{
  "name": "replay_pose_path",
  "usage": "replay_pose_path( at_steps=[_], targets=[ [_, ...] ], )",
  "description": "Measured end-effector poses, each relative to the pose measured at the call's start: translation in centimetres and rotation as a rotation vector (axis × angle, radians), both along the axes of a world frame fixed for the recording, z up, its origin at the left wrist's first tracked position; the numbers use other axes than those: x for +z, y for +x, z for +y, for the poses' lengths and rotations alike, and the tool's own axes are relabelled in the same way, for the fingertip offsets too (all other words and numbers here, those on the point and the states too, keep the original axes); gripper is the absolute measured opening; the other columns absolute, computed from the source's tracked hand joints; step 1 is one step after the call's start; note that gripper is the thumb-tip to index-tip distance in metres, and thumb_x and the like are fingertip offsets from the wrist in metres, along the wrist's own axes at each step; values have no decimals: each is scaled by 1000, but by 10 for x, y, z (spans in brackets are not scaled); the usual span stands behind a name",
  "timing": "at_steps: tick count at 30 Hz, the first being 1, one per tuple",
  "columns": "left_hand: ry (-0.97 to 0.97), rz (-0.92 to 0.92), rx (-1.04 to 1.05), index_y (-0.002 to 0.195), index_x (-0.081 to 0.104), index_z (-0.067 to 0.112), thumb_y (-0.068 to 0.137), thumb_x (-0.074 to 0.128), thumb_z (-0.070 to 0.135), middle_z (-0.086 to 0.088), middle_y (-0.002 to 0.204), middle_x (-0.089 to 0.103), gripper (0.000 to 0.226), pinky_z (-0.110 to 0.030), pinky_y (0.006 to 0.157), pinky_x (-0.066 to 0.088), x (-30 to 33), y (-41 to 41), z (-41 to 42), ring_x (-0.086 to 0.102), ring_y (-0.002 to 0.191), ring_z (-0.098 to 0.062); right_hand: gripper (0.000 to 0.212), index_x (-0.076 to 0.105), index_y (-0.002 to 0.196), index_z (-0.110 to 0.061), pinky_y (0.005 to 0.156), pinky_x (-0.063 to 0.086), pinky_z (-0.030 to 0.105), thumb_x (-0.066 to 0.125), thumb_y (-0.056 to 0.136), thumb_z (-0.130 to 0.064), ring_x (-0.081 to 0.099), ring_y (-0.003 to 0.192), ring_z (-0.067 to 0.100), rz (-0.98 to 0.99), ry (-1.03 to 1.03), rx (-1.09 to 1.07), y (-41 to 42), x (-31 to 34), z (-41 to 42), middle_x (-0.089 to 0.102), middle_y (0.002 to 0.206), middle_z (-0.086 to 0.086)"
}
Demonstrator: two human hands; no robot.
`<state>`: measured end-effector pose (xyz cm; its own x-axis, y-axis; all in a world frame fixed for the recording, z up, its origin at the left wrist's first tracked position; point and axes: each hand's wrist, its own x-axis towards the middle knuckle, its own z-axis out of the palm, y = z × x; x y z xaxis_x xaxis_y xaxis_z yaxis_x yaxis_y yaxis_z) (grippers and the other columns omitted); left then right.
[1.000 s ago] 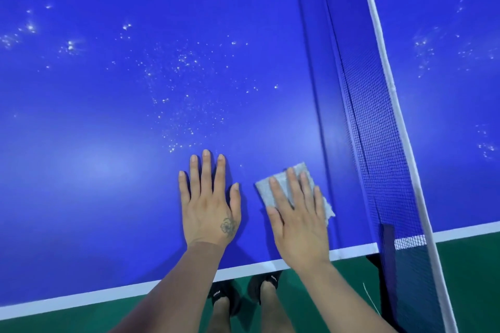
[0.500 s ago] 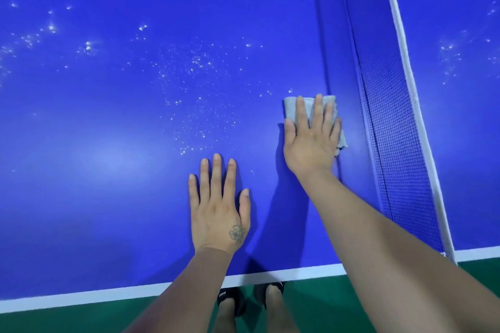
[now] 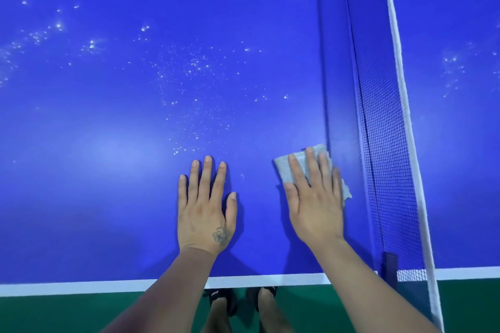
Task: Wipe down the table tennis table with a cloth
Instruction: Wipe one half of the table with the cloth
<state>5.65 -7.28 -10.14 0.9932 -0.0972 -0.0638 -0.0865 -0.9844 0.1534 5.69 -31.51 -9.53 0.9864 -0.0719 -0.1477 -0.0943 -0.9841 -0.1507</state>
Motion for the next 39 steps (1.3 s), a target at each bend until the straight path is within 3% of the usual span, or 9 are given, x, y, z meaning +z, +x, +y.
replay_pose_path(
  at_steps=[6, 10, 17, 23, 27, 33, 39],
  targets=[
    [17, 12, -2, 172, 21, 22, 111, 33, 47, -3, 181, 10, 67, -59, 132, 17, 0, -1, 0, 3, 167, -29, 60, 12, 170, -35, 133, 2, 54, 11, 113, -51, -7, 165, 24, 15, -5, -182, 46, -1, -31, -2, 179, -2],
    [27, 13, -5, 172, 18, 22, 112, 33, 47, -4, 181, 8, 67, -59, 132, 17, 0, 0, 0, 2, 167, -29, 59, 8, 170, -35, 132, -2, 55, 14, 114, -49, -8, 165, 27, 9, 25, -267, 102, 1, -22, -5, 179, 1],
    [6, -10, 4, 171, 25, 22, 109, 39, 45, -4, 180, 14, 67, -60, 131, 19, -2, 0, 0, 7, 167, -30, 59, 12, 170, -34, 132, 0, 55, 15, 113, -50, -2, 165, 30, -31, 44, -195, 178, -3, 24, -1, 179, 4],
    [-13, -4, 6, 169, 30, 20, 108, 42, 44, -5, 179, 17, 67, -61, 130, 22, 0, 0, 1, 10, 167, -30, 58, 17, 170, -35, 132, 8, 54, 15, 114, -51, 4, 165, 29, -57, 21, -32, 143, -4, 27, 8, 179, 3],
    [-129, -43, 41, 166, 38, 16, 107, 48, 44, -3, 178, 22, 66, -60, 130, 24, 8, 22, -3, 15, 166, -27, 59, 14, 170, -36, 133, 6, 52, 15, 113, -52, -5, 165, 23, 17, 11, 8, 101, 1, 4, 3, 179, -1],
    [-198, -123, 51, 167, 35, 15, 109, 43, 48, -3, 179, 21, 68, -56, 133, 18, 20, 104, 9, 12, 167, -25, 65, 6, 170, -38, 133, -3, 50, 5, 108, -60, -14, 164, 19, 78, -2, -246, 104, 7, -39, -7, 179, -5],
    [-177, -129, 35, 166, 36, 13, 109, 40, 54, -4, 178, 23, 71, -55, 134, 13, 18, 175, 34, 10, 167, -26, 63, 5, 170, -35, 132, -3, 55, 12, 110, -54, -11, 164, 27, 79, 16, -430, 180, 1, -14, -8, 179, 4]
  ],
)
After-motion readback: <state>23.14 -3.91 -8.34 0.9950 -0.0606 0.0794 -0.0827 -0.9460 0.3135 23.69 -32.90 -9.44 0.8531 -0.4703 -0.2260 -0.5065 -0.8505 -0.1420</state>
